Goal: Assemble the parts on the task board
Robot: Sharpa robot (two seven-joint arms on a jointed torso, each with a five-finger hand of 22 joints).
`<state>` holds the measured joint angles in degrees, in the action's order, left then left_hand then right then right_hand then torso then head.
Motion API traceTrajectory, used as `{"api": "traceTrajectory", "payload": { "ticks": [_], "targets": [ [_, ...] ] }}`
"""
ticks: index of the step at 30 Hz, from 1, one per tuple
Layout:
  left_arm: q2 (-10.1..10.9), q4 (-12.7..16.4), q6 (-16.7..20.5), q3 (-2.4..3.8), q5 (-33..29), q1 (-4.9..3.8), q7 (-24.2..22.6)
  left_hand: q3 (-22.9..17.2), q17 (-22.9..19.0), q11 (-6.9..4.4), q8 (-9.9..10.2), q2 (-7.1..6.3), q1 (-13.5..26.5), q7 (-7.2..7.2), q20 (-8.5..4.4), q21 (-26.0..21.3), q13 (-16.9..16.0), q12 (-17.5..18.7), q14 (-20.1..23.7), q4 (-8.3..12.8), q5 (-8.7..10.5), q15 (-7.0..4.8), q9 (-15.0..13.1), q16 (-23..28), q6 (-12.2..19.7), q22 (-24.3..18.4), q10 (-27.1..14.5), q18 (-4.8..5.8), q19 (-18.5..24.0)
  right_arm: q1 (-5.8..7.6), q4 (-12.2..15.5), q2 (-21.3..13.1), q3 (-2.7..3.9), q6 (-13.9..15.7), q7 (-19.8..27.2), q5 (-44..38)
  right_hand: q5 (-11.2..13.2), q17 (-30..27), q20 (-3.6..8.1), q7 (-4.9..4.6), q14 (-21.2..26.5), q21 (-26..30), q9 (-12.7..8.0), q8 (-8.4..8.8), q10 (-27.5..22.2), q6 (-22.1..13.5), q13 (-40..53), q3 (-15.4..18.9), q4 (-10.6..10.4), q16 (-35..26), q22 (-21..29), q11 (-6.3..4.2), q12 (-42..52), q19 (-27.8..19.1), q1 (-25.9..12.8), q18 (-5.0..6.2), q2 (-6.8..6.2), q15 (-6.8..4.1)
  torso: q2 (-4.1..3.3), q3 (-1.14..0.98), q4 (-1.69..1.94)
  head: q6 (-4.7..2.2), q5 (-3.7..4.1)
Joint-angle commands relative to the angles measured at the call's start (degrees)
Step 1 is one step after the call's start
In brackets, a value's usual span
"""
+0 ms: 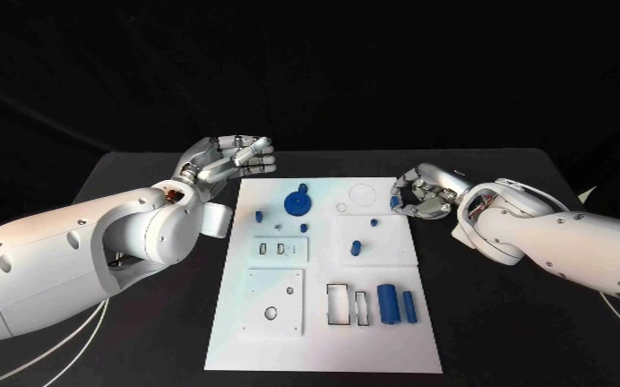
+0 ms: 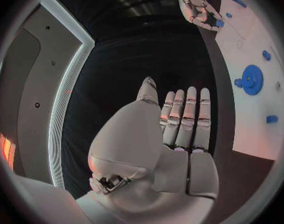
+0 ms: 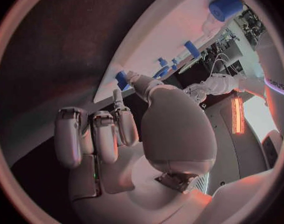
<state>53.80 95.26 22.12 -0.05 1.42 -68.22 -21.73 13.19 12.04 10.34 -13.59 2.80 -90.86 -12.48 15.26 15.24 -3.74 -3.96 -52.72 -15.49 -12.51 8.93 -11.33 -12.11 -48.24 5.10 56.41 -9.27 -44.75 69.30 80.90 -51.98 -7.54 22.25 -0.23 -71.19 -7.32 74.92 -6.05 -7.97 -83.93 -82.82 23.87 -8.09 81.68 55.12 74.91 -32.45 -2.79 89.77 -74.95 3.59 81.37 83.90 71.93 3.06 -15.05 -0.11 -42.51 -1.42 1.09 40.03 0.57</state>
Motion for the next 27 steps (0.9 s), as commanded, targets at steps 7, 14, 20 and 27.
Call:
{"api": "traceTrajectory", "payload": {
  "ticks": [7, 14, 20, 27],
  "targets": [
    [-0.03, 0.12, -0.92, 0.04, -0.08, -0.05, -0.4, 0.36, 0.1, -0.08, 0.29, 0.56, -0.3, -0.12, -0.15, -0.23, -0.07, 0.27, 0.28, -0.08, 0.32, -0.08, -0.09, 0.34, 0.27, -0.09, -0.22, -1.13, -0.35, -0.13, -0.12, 0.23, -0.02, -1.1, -0.61, -0.92, 0.05, 15.08, 0.26, 0.48, -6.07, -0.08, 0.46, -1.09, 0.59, 1.86, 5.66, -1.0, 0.31, 0.23, -10.0, -0.59, 0.57, 0.59, 0.26, -0.93, 1.57, -0.5, 0.03, -0.05, -0.03, 0.15, 0.08],
    [0.02, 0.11, -0.89, 0.04, -0.08, -0.05, -0.39, 0.36, 0.1, -0.08, 0.29, 0.56, -0.3, -0.12, -0.15, -0.23, -0.07, 0.27, 0.28, -0.08, 0.32, -0.08, -0.09, 0.34, 0.27, -0.09, -0.22, -1.13, -0.35, -0.17, 0.07, 0.36, -0.02, -0.68, -0.42, -1.09, 0.29, 15.08, 0.78, 1.28, -6.07, -0.44, 1.13, -2.32, 1.26, 3.89, 6.29, -1.76, 0.63, 0.23, -10.34, -1.28, 1.14, 0.93, 0.29, -1.04, 2.62, -1.09, 0.01, -0.08, -0.05, 0.16, 0.09],
    [0.07, 0.09, -0.88, 0.04, -0.08, -0.05, -0.37, 0.36, 0.1, -0.08, 0.29, 0.56, -0.3, -0.12, -0.15, -0.23, -0.07, 0.27, 0.28, -0.08, 0.32, -0.08, -0.09, 0.34, 0.27, -0.09, -0.22, -1.13, -0.35, -0.19, 0.22, 0.38, -0.02, 1.29, -1.29, -1.69, 0.17, 15.08, 1.02, 1.58, -6.07, -0.75, 1.38, -2.7, 1.68, 4.48, 6.71, -2.01, 0.61, 0.23, -10.59, -1.55, 1.5, 1.2, 0.05, -1.14, 3.12, -1.34, 0.0, -0.07, 0.02, 0.21, 0.18],
    [0.1, -0.02, -0.89, 0.04, -0.08, -0.05, -0.37, 0.36, 0.1, -0.08, 0.29, 0.56, -0.3, -0.12, -0.15, -0.23, -0.07, 0.27, 0.28, -0.08, 0.32, -0.08, -0.09, 0.34, 0.27, -0.09, -0.22, -1.13, -0.35, -0.24, 1.3, 0.03, 0.0, 5.56, -3.72, -2.89, -3.46, 15.08, 1.47, 1.93, -6.07, -1.29, 1.94, -3.14, 1.85, 4.72, 6.81, -2.87, 0.64, 0.23, -11.06, -1.92, 1.54, 1.7, -0.9, -1.31, 4.04, -1.73, 0.08, -0.08, 0.01, 0.16, 0.07]
  ]
}}
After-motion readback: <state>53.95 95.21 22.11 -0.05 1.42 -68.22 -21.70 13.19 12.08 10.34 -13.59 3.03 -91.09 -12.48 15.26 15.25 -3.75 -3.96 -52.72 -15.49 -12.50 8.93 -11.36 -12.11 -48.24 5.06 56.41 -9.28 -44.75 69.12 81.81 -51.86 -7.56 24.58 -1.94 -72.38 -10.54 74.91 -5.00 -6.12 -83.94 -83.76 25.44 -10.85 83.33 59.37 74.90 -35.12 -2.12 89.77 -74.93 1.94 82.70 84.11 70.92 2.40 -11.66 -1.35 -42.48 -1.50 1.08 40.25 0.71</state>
